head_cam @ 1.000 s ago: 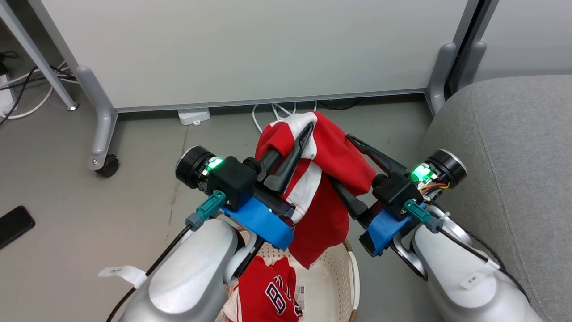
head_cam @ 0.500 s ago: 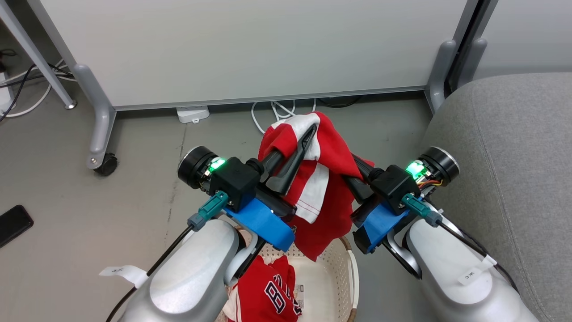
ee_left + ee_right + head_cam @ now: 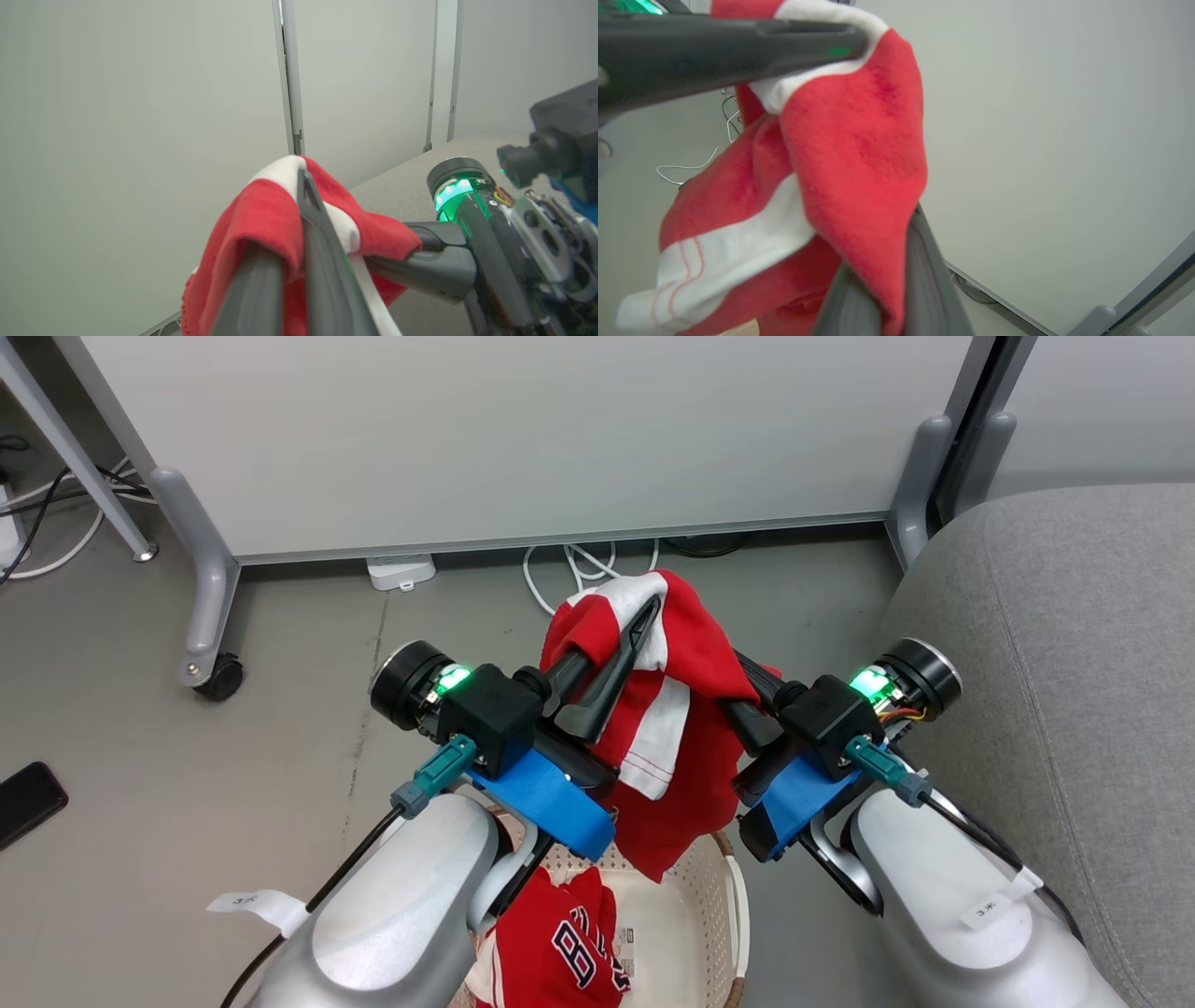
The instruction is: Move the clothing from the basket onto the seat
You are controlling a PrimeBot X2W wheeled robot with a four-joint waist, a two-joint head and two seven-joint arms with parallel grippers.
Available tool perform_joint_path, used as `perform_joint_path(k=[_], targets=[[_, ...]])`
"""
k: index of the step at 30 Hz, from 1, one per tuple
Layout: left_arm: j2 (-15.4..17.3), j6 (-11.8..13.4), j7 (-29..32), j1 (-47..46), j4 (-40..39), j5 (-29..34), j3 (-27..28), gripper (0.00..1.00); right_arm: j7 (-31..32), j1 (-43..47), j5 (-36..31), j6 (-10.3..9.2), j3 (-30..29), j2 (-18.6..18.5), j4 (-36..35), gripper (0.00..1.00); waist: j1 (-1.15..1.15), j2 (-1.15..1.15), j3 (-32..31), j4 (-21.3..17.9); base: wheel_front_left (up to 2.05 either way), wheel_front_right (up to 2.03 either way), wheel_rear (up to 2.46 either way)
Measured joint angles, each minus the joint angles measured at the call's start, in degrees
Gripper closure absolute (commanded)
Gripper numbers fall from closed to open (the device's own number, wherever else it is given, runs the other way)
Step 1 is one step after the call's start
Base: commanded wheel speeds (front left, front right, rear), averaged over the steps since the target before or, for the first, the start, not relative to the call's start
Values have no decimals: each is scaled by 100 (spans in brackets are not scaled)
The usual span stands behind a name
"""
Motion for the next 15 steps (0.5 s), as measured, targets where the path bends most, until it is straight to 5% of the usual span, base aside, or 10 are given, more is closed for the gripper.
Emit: perform_joint_path(k=[3, 4, 5, 15], targets=[[-2, 0, 0, -1, 12, 7, 10, 100, 0, 0, 18, 0, -11, 0, -3, 100, 0, 0, 8, 9, 0, 0, 0], [-5, 0, 0, -1, 23, 8, 26, 64, 0, 0, 29, 0, -19, 0, -3, 100, 0, 0, 8, 12, 0, 0, 0], [-7, 0, 0, -1, 42, 19, 42, 2, -1, 1, 35, 0, -41, 2, -3, 100, 0, 0, 7, 15, 0, 0, 0], [-33, 0, 0, 2, 77, 70, 55, 0, 0, 108, 116, 0, -490, 103, -31, 100, 0, 0, 47, 17, 0, 0, 0]])
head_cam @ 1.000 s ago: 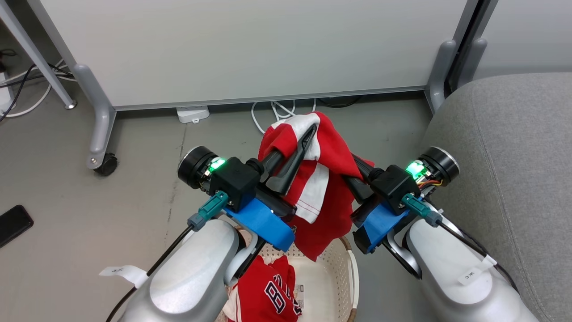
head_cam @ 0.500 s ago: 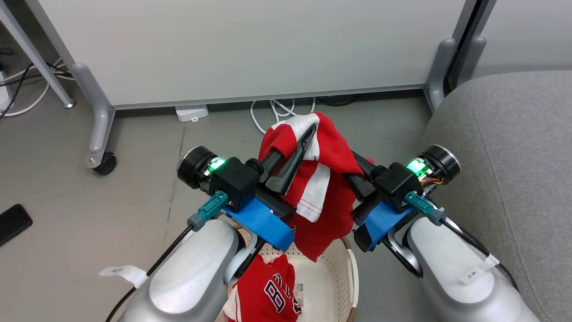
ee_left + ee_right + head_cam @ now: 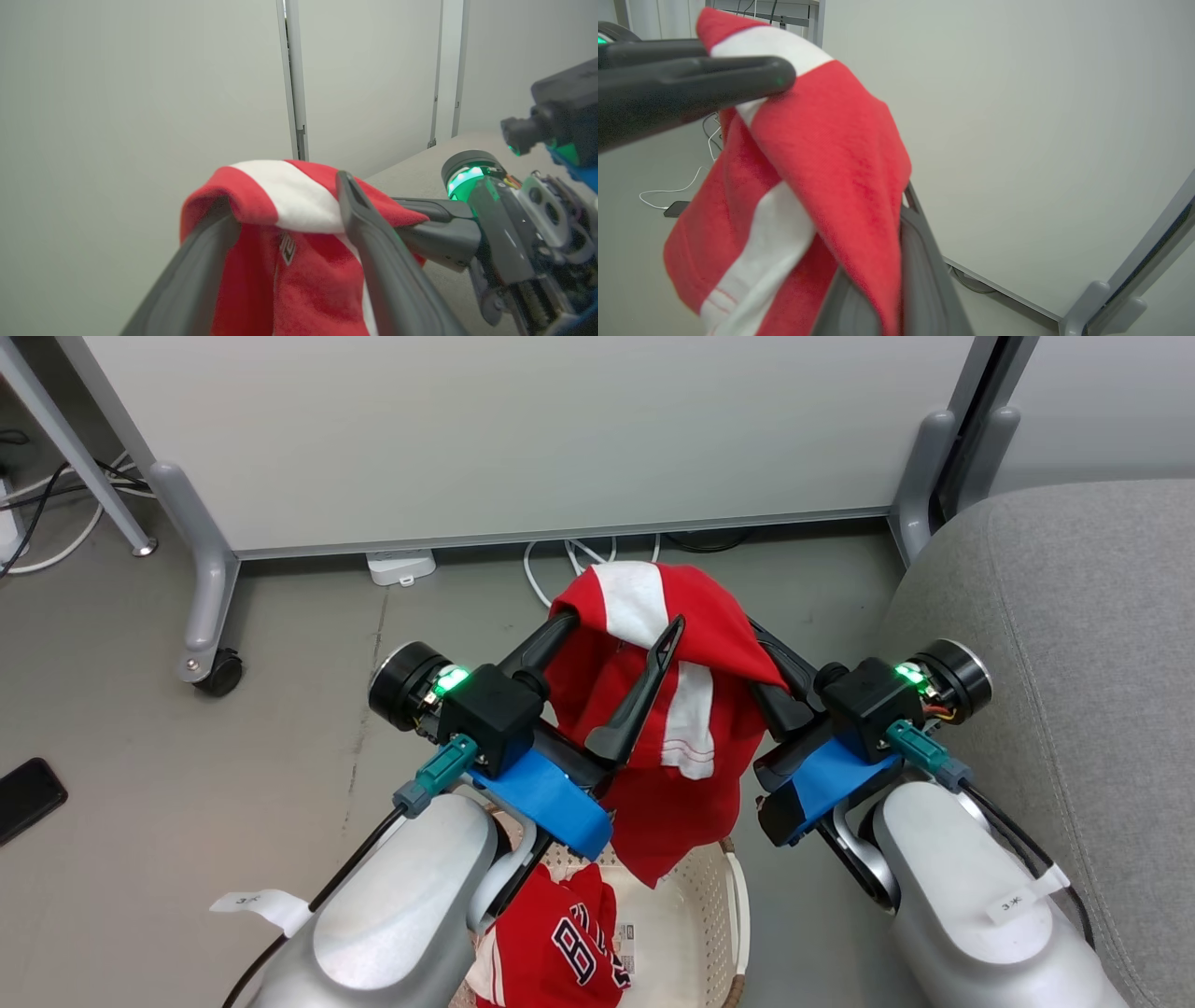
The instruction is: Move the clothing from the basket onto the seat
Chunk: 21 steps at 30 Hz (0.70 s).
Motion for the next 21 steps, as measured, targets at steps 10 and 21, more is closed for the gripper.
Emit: perform_joint_path(k=[10, 21], targets=[[19, 0, 0, 111, 55, 22, -82, 0, 0, 194, 11, 0, -479, 76, -111, 100, 0, 0, 90, -114, 0, 0, 0], [175, 0, -1, 305, -24, 100, 90, 0, 0, 419, 22, 0, -944, 141, -386, 100, 0, 0, 174, -466, 0, 0, 0]])
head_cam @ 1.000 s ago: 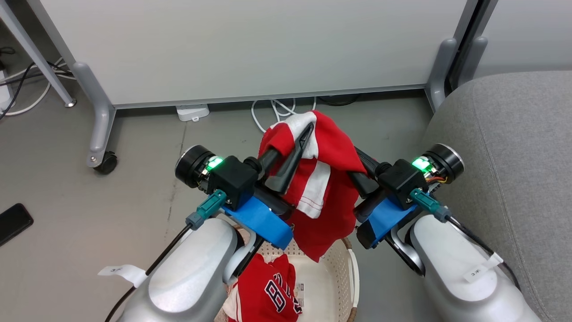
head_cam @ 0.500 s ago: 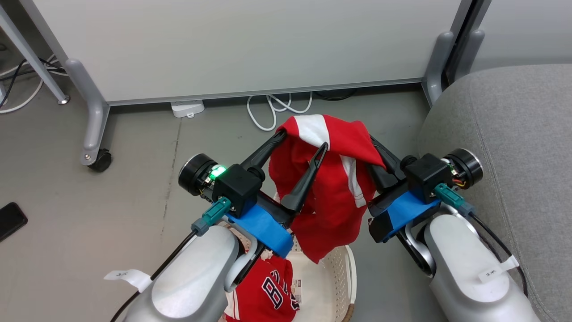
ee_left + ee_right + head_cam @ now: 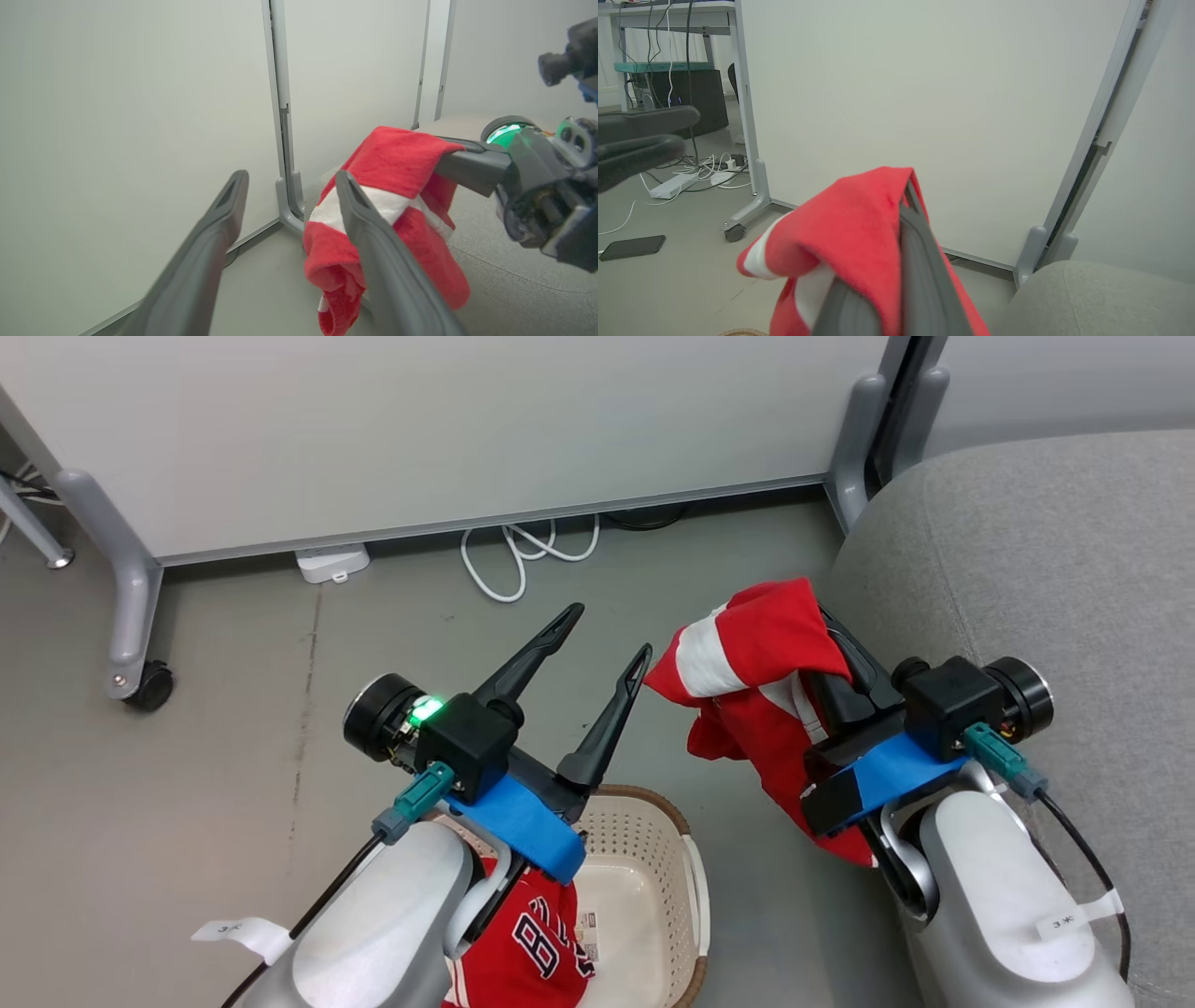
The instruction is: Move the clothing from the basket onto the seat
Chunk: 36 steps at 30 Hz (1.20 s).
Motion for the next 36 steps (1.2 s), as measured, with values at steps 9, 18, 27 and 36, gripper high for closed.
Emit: perform_joint_path(k=[9, 18, 27, 36], targets=[[1, 0, -5, 112, -142, 134, 78, 0, 0, 269, 0, 0, -244, 40, -410, 100, 0, 0, 66, -377, 0, 0, 0], [27, 0, -5, 86, -127, 232, 114, 0, 0, 470, 45, 0, -554, 38, -764, 100, 0, 0, 202, -786, 0, 0, 0], [48, 0, -5, 21, -71, 271, 37, 0, 0, 693, 53, 0, -848, 81, -962, 100, 0, 0, 287, -1178, 0, 0, 0], [71, 0, -5, -79, -1, 267, -74, 0, 0, 864, 64, 0, -1074, 136, -1073, 100, 0, 0, 417, -1566, 0, 0, 0]])
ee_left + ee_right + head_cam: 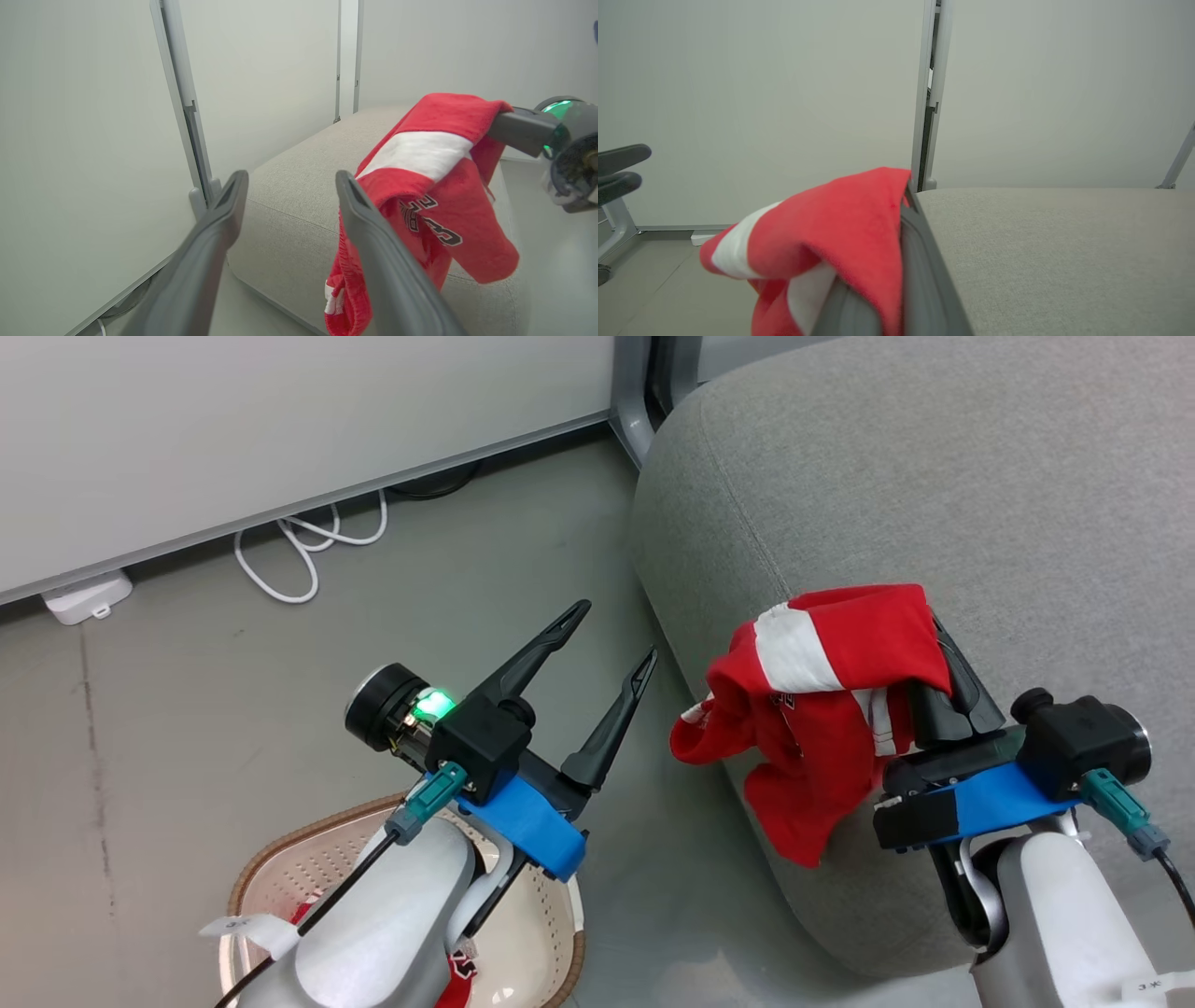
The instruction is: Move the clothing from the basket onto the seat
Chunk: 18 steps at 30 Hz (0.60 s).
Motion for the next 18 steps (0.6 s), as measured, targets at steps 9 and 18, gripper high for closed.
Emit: perform_joint_path(k=[9, 18], targets=[[0, 0, 0, -106, 76, -45, -152, 0, 0, 91, 29, 0, -125, 30, -70, 100, 0, 0, 93, -226, 0, 0, 0], [33, 0, 0, -156, 80, -62, -152, 0, 0, 67, 31, 0, -269, 47, -165, 100, 0, 0, 175, -194, 0, 0, 0]])
